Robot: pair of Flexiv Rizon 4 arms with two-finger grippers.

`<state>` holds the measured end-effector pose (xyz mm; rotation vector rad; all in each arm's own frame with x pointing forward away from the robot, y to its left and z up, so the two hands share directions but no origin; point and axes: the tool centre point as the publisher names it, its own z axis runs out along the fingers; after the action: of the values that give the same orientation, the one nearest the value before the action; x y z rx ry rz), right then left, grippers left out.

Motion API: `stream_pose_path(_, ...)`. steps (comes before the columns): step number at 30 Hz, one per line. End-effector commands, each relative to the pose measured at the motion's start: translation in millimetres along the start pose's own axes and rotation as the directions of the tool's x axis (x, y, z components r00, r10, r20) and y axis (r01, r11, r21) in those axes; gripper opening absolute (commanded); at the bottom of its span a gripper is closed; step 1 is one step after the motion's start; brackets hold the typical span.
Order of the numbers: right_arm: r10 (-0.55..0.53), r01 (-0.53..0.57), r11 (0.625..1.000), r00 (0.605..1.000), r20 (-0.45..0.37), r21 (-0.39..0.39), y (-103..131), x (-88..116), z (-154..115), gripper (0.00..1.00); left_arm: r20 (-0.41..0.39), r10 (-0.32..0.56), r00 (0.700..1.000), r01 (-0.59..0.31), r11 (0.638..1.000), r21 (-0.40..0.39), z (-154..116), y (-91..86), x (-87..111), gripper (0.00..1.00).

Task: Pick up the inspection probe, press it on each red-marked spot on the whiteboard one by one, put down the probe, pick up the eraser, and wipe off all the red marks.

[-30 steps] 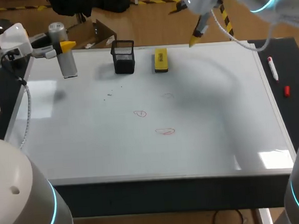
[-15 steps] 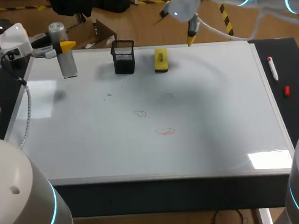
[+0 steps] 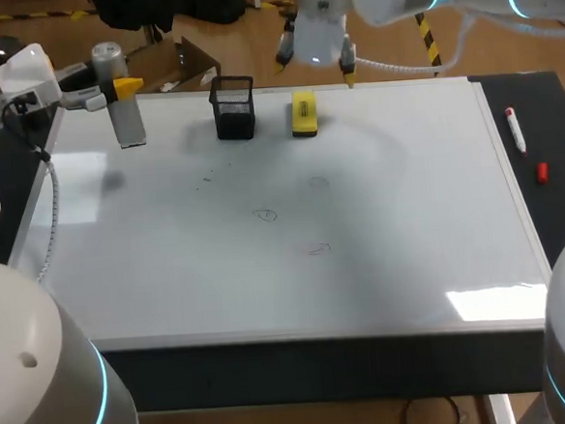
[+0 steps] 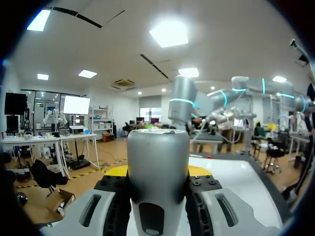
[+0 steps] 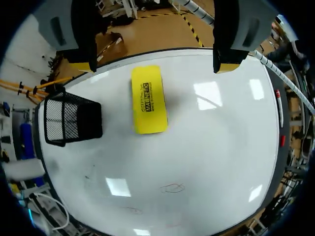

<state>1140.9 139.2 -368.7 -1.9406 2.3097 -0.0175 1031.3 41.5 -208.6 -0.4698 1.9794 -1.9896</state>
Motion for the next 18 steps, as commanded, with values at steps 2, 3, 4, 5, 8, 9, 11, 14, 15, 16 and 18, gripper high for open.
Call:
stream_pose_path(2,-0.228,0.230,0.970,0.973,-0.026,0.075,12.0,6.5,-14.4,1.00,0.003,0.002,1.000,-0.002,1.000,0.002,0.1,-0.5,0.8,0.00)
stream_pose_path(3,-0.225,0.225,0.972,0.974,-0.016,0.070,13.1,6.8,-15.6,1.00,0.003,0.002,1.000,-0.002,1.000,0.002,0.1,-0.5,0.8,0.00)
stream_pose_path(4,-0.226,0.226,0.972,0.974,-0.013,0.071,13.9,6.8,-16.5,1.00,0.003,0.002,1.000,-0.002,1.000,0.002,0.1,-0.5,0.8,0.00)
stream_pose_path(5,-0.214,0.213,0.975,0.977,0.002,0.064,14.9,6.7,-17.0,1.00,0.003,0.002,1.000,-0.002,1.000,0.002,0.1,-0.5,0.8,0.00)
stream_pose_path(8,-0.192,0.191,0.980,0.981,0.015,0.049,16.8,4.9,-17.6,1.00,0.003,0.002,1.000,-0.002,1.000,0.002,0.1,-0.5,0.8,0.00)
stream_pose_path(9,-0.190,0.189,0.981,0.982,0.014,0.050,17.5,3.4,-17.3,1.00,0.003,0.002,1.000,-0.002,1.000,0.002,0.1,-0.5,0.8,0.00)
stream_pose_path(11,-0.174,0.173,0.984,0.984,0.022,0.037,18.5,1.1,-16.2,1.00,0.003,0.002,1.000,-0.002,1.000,0.002,0.1,-0.5,0.8,0.00)
stream_pose_path(14,-0.166,0.166,0.986,0.986,0.032,0.009,20.7,-1.3,-12.6,1.00,0.003,0.002,1.000,-0.002,1.000,0.002,0.1,-0.5,0.8,0.00)
stream_pose_path(15,-0.169,0.168,0.986,0.985,0.030,0.014,21.7,-2.3,-11.1,1.00,0.003,0.002,1.000,-0.002,1.000,0.002,0.1,-0.5,0.8,0.00)
stream_pose_path(16,-0.173,0.173,0.985,0.985,0.027,-0.003,22.2,-2.8,-9.5,1.00,0.003,0.002,1.000,-0.002,1.000,0.002,0.1,-0.5,0.8,0.00)
stream_pose_path(18,-0.181,0.182,0.983,0.983,0.023,-0.014,23.5,-3.5,-8.2,1.00,0.003,0.002,1.000,-0.002,1.000,0.002,0.1,-0.5,0.8,0.00)
